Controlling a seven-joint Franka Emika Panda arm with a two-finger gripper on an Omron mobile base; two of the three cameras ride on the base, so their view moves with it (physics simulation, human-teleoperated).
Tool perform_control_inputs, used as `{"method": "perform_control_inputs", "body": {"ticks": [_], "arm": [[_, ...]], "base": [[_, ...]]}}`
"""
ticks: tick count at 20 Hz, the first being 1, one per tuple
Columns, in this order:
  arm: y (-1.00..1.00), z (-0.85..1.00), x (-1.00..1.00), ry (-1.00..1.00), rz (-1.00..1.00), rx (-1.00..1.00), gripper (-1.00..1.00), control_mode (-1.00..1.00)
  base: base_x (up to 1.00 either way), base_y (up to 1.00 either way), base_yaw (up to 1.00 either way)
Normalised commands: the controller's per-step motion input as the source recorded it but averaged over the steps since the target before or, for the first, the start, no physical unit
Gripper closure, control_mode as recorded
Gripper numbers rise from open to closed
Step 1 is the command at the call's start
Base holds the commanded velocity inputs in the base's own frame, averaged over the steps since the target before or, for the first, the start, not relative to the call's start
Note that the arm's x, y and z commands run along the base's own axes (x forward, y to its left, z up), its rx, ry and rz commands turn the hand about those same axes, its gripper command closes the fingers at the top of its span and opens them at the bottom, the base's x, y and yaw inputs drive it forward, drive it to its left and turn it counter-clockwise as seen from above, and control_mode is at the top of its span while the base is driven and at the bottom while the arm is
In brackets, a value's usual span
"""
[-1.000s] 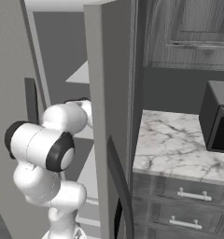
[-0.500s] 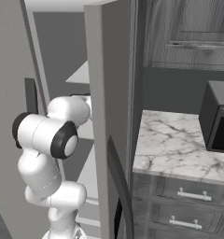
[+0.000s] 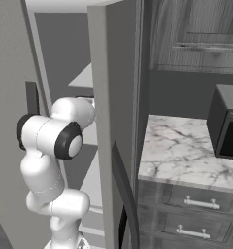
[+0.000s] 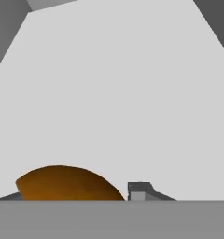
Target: Take the orange, mushroom, and kiwi from the freezer and place them in the bowl on the counter.
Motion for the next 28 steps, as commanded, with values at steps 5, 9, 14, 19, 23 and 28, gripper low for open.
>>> {"method": "perform_control_inputs", "body": {"ticks": [5, 9, 14, 19, 23, 28], "arm": [[0.00, -0.40, 0.00, 0.00, 0.00, 0.00, 1.00, -1.00], [0.00, -0.26, -0.22, -0.01, 0.00, 0.00, 1.00, -1.00], [0.00, -0.07, -0.87, -0.06, 0.00, 0.00, 1.00, -1.00], [0.08, 0.00, -0.96, -0.02, 0.00, -0.03, 1.00, -1.00], [0.18, 0.24, -0.74, 0.09, 0.00, -0.02, 1.00, -1.00], [0.08, 0.51, -0.59, 0.13, 0.00, -0.03, 1.00, -1.00]], "base": [[0.00, 0.00, 0.00], [0.00, 0.00, 0.00], [0.00, 0.00, 0.00], [0.00, 0.00, 0.00], [0.00, 0.00, 0.00], [0.00, 0.00, 0.00]]}}
